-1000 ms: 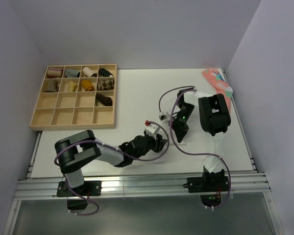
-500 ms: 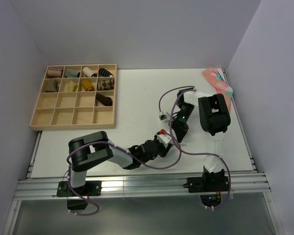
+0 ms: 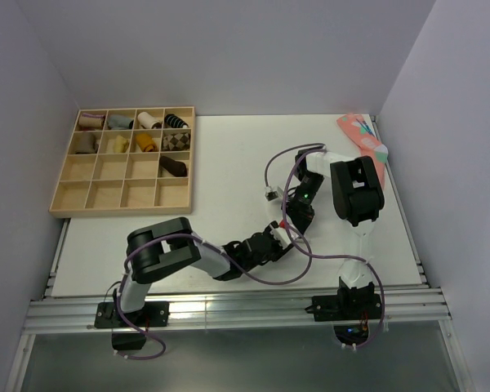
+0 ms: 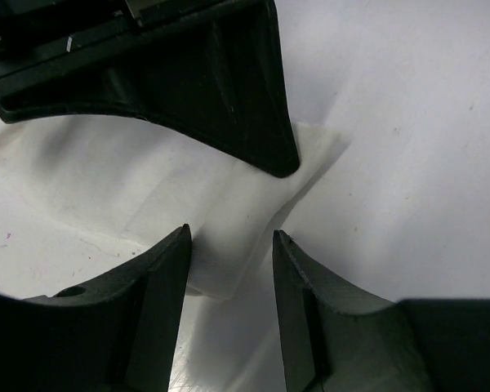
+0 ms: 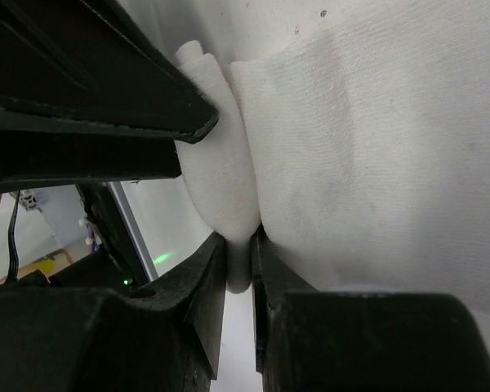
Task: Roll the socks
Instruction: Roll the sock at the center of the board.
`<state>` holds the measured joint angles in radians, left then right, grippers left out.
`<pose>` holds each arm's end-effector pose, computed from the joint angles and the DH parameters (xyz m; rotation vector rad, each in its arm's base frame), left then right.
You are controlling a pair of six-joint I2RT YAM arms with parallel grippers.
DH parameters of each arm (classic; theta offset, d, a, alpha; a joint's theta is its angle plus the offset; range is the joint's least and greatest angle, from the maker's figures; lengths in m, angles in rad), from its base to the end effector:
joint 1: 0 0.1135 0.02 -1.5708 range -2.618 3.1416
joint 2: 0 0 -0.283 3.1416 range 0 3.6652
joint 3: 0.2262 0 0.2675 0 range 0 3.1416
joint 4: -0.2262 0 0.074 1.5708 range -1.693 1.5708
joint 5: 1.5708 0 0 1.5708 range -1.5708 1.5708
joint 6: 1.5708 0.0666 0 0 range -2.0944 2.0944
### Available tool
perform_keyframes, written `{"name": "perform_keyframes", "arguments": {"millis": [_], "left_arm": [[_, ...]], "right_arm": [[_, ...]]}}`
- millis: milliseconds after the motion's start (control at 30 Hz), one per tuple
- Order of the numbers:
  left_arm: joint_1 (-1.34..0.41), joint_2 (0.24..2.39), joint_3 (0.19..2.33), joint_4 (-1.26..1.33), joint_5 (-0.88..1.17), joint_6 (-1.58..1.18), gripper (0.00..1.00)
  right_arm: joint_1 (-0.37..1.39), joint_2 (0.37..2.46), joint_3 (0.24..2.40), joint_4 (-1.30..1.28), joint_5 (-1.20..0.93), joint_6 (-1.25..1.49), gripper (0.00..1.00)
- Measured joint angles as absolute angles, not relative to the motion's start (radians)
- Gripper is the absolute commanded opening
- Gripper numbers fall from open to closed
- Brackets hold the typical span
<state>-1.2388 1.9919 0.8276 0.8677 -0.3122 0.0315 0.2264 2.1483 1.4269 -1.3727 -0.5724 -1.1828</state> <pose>0.1579 -0.3954 0.1159 0.9371 1.6396 -0.5450 0.3280 0.1126 0.1109 1.6147 -2.2336 -1.0564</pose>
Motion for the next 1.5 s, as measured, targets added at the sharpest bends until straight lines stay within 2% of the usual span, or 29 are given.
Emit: {"name": "perform_keyframes", "arguments": {"millis": [267,467,567,800,933,967,1067,1100,1200,1300,1500], "left_arm": [[-1.224,2.011,0.833,0.867,-0.294,0.044,0.52],[-1.200,2.022,0.836,0.868,-0.249,0.041,0.49],[-1.186,2.029,0.839,0.867,-0.222,0.037,0.43],[-1.142,2.029,0.840,0.872,-0.125,-0.024,0.18],[-1.128,2.028,0.849,0.860,-0.075,-0.054,0.10],[-1.126,2.028,0.851,0.854,-0.064,-0.063,0.10],[-1.120,2.024,0.852,0.847,-0.044,-0.080,0.21],[-1.120,2.021,0.849,0.846,-0.042,-0.092,0.29],[-1.125,2.000,0.826,0.841,-0.040,-0.107,0.42],[-1.134,1.978,0.818,0.821,-0.051,-0.117,0.47],[-1.152,1.951,0.819,0.785,-0.084,-0.105,0.49]], "right_arm": [[0.226,2.149,1.427,-1.373,-0.569,-1.175,0.21],[0.226,2.149,1.427,-1.373,-0.569,-1.172,0.21],[0.226,2.149,1.427,-1.373,-0.569,-1.172,0.21],[0.226,2.149,1.427,-1.373,-0.569,-1.171,0.22],[0.226,2.149,1.427,-1.374,-0.565,-1.167,0.22],[0.226,2.149,1.427,-1.374,-0.562,-1.165,0.22],[0.226,2.149,1.427,-1.375,-0.558,-1.161,0.22],[0.226,2.149,1.427,-1.375,-0.558,-1.160,0.22],[0.226,2.149,1.424,-1.375,-0.559,-1.156,0.21],[0.226,2.149,1.424,-1.374,-0.559,-1.152,0.22],[0.226,2.149,1.424,-1.374,-0.558,-1.147,0.21]]}}
